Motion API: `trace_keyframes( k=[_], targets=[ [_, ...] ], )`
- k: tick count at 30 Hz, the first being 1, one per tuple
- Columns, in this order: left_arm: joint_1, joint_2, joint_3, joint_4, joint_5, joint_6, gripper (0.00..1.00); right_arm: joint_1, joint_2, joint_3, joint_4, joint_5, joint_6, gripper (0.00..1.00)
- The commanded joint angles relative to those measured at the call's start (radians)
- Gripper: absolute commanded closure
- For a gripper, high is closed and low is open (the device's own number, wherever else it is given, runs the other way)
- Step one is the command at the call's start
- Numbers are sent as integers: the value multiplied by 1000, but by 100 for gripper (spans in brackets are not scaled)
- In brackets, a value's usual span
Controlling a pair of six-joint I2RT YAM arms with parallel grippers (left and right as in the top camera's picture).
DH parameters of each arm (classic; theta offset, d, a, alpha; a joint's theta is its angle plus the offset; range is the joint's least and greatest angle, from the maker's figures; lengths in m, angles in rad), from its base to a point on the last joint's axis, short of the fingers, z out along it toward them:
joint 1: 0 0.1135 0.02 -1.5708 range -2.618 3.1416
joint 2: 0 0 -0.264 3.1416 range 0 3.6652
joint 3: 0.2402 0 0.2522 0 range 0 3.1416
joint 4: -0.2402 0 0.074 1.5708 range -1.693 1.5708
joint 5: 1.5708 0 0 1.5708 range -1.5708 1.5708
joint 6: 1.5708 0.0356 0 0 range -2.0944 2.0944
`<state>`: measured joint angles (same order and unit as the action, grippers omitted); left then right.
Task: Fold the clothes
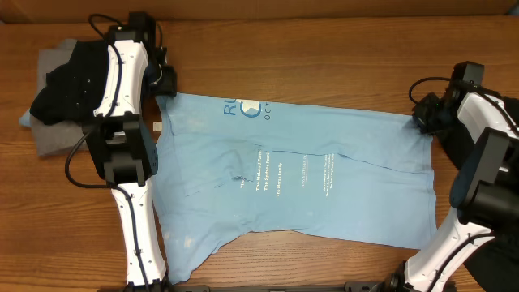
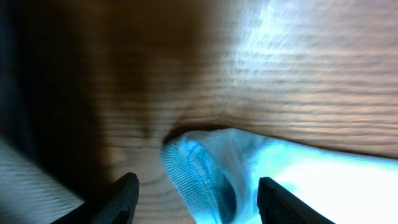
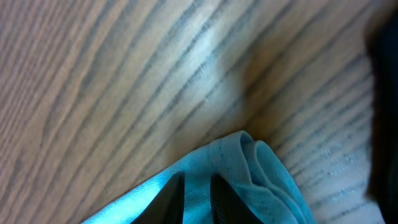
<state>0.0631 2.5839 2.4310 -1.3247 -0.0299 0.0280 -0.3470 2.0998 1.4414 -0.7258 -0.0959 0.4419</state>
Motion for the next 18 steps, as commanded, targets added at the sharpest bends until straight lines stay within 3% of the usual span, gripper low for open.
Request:
trace_keyframes(
  k=[1, 12, 18],
  targets=[
    [-4, -110, 99, -27, -10, -12, 36, -26, 10, -51, -45, 17, -30, 81],
    [-5, -348, 190, -171, 82, -6, 40, -36, -396, -50, -134, -89, -58, 76],
    [-6, -400, 190, -281, 117, -6, 59, -34, -561, -50, -209, -93, -56, 65]
  ],
)
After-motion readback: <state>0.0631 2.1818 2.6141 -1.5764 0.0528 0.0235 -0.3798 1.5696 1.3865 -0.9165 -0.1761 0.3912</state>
